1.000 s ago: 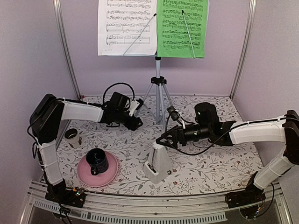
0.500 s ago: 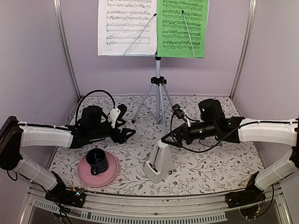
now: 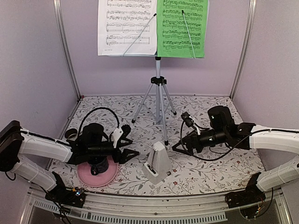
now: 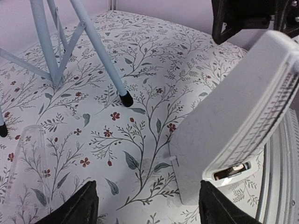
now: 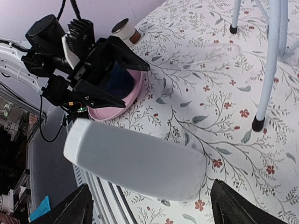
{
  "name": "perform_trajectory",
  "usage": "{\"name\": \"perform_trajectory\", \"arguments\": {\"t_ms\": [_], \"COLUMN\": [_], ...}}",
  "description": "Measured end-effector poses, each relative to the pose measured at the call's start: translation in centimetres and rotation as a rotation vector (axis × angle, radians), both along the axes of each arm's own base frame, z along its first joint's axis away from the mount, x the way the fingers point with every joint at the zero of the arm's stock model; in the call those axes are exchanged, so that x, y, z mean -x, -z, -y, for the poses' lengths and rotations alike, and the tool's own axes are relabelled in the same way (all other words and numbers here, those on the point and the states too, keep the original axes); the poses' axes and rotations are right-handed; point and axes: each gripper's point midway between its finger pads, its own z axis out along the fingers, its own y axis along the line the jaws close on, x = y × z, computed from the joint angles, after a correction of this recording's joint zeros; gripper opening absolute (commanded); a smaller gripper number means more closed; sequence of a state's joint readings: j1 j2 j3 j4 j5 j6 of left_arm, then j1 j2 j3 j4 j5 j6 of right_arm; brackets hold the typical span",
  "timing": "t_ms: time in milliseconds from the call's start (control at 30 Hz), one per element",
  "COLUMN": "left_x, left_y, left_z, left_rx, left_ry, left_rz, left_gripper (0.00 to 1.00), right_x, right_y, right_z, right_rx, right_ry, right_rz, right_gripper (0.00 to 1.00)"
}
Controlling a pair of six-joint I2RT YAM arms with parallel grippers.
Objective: Set up the instrument practice props
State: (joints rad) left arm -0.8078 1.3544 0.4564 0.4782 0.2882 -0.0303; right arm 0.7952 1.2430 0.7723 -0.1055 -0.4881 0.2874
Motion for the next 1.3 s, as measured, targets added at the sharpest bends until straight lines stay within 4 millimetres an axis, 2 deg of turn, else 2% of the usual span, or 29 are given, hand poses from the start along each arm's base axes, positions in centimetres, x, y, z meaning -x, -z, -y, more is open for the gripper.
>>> {"name": "perform_trajectory", "arguments": {"t_ms": [100,167,233,333,500,700,900,1100,1300], "left_x": [1.6,2.2,2.7,3.6,4.7,4.9,3.9,2.5,1.5], "left_y": [0.9,1.6,2.7,4.3,6.6,7.7,7.5,7.4,6.8], "left_z": [0.5,0.9,1.2,2.0,3.3,4.2,4.7,5.8,6.9], "left_rx": [-0.01,-0.027,-0.054,-0.097,-0.156,-0.168,-0.129,-0.094,-0.044], "left_ry": [0.046,0.067,0.086,0.116,0.15,0.142,0.087,0.043,0.011], "left_rz": [-0.01,-0.021,-0.035,-0.053,-0.071,-0.077,-0.063,-0.035,-0.027], "left_gripper": [0.7,0.7,0.69,0.68,0.67,0.6,0.52,0.5,0.53], "right_x": [1.4,2.7,3.5,3.5,2.7,1.4,-0.8,-4.1,-7.6], "right_y": [3.5,7.3,10.2,12.1,13.2,13.9,12.9,12.2,9.8], "right_z": [1.2,2.3,2.9,2.8,1.6,0.4,-0.6,-0.4,-0.1], "right_rx": [0.04,0.102,0.156,0.18,0.16,0.159,0.129,0.106,0.056], "right_ry": [-0.005,-0.002,0.004,0.012,0.012,0.023,0.079,0.148,0.19], "right_rz": [-0.06,-0.146,-0.215,-0.263,-0.281,-0.284,-0.249,-0.22,-0.142], "right_gripper": [0.72,0.67,0.63,0.62,0.62,0.62,0.63,0.64,0.78]}}
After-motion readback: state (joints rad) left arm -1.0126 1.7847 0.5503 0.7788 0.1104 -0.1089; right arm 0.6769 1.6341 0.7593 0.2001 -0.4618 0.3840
